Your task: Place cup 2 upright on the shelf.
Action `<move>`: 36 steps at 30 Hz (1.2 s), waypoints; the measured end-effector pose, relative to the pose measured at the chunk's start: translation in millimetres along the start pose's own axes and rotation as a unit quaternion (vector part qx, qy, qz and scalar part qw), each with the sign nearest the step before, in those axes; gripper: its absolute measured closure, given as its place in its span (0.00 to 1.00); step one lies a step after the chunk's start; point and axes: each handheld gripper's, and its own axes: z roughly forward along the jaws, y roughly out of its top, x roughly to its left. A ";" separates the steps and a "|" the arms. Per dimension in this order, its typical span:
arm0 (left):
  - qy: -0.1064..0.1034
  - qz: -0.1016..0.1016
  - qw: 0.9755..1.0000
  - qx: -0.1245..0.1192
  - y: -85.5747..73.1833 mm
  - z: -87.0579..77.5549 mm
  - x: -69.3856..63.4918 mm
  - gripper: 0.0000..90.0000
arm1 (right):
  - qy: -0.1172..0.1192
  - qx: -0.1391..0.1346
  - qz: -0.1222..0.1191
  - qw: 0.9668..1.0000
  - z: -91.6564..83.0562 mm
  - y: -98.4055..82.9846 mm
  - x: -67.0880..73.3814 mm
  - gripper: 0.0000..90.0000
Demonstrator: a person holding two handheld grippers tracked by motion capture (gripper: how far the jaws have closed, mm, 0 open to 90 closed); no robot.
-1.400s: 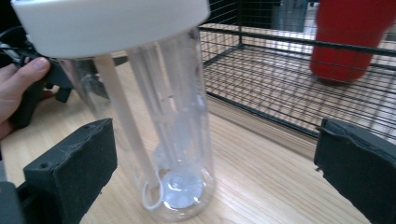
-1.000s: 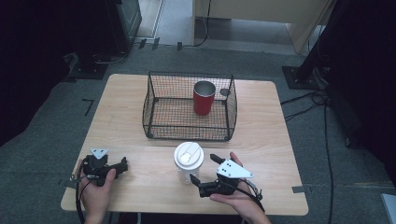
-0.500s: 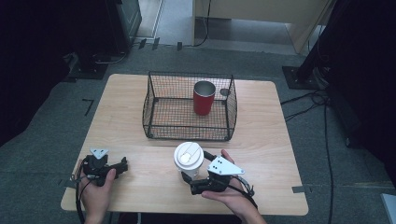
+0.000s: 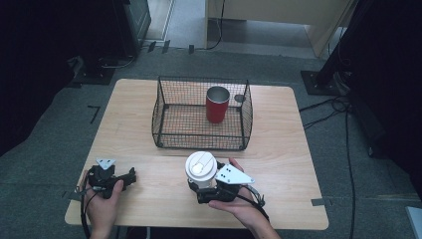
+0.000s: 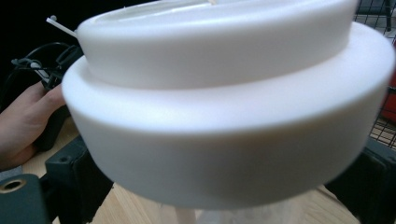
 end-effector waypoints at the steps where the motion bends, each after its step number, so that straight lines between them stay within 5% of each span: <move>1: 0.000 0.000 1.000 0.000 0.0 0.0 0.0 0.00 | -0.001 0.000 0.001 1.000 0.6 0.2 0.2 0.07; 7: 0.000 0.000 1.000 0.000 0.0 0.0 0.0 0.00 | -0.005 -0.009 0.004 1.000 2.0 1.1 1.1 0.15; 36: 0.000 0.000 1.000 0.000 0.0 0.0 0.0 0.00 | -0.006 -0.050 -0.002 0.999 -2.2 16.7 0.3 0.18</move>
